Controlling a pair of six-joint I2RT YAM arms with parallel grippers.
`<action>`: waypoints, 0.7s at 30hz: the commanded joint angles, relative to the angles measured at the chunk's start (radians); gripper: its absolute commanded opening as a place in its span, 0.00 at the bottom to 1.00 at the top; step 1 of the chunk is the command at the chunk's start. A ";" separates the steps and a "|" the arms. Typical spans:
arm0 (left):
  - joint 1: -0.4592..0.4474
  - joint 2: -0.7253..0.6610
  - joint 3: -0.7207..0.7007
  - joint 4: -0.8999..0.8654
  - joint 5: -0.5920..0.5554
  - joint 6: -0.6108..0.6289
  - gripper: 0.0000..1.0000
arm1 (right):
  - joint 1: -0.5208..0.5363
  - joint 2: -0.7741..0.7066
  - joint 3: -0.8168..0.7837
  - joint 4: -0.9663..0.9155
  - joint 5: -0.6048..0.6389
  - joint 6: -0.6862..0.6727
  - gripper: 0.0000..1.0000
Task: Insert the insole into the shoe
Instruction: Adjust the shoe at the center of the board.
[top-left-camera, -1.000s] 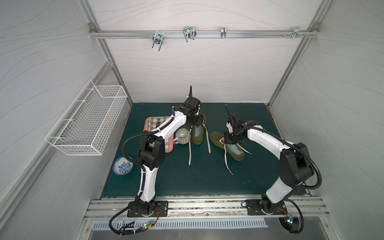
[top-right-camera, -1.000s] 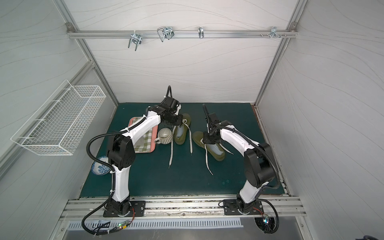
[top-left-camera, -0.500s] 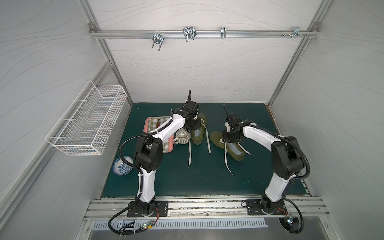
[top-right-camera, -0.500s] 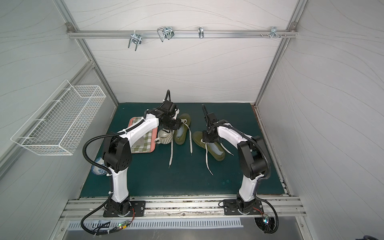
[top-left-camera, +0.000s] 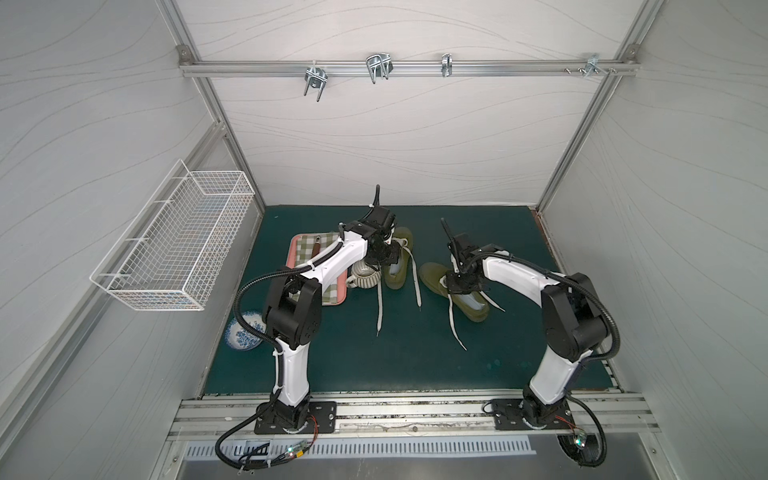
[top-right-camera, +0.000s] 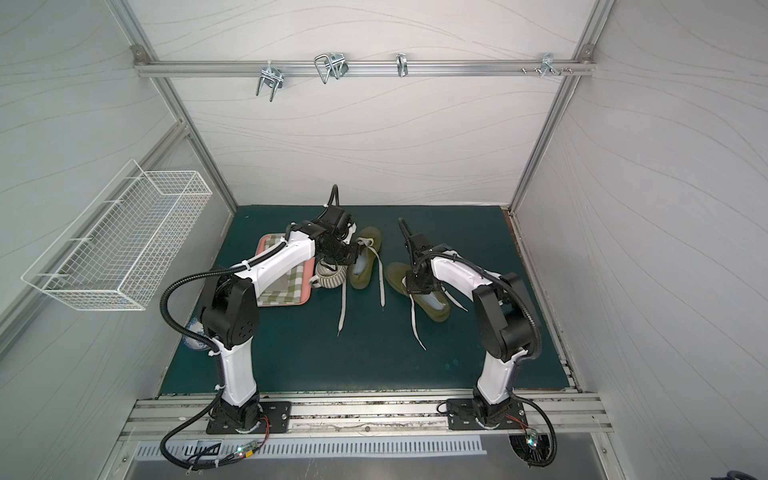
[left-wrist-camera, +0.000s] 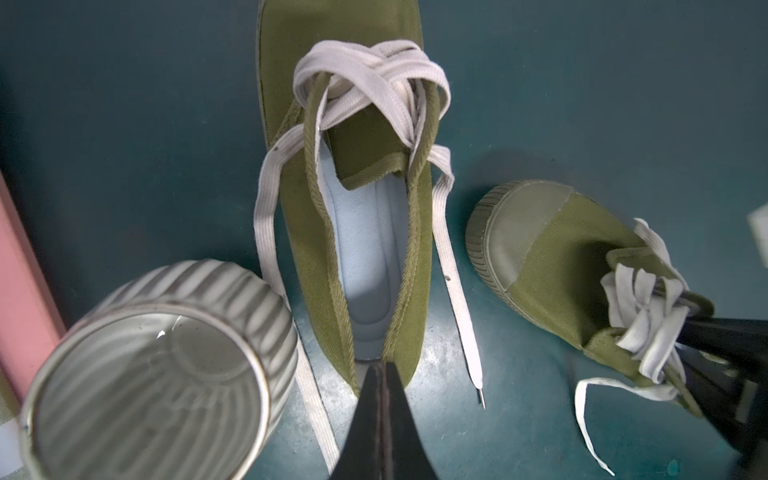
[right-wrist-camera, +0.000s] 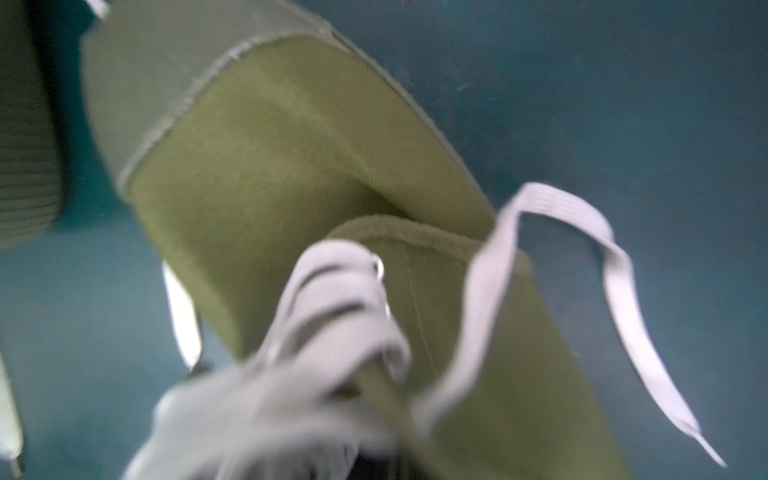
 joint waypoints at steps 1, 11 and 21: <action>-0.005 -0.035 0.040 -0.018 -0.012 0.006 0.00 | -0.007 -0.098 0.100 -0.149 0.039 -0.093 0.00; -0.016 -0.020 0.065 -0.034 -0.036 0.008 0.05 | -0.058 -0.173 0.098 -0.154 -0.097 -0.153 0.10; 0.042 0.181 0.357 -0.098 0.021 -0.003 0.04 | -0.022 -0.089 0.229 -0.178 -0.187 -0.100 0.00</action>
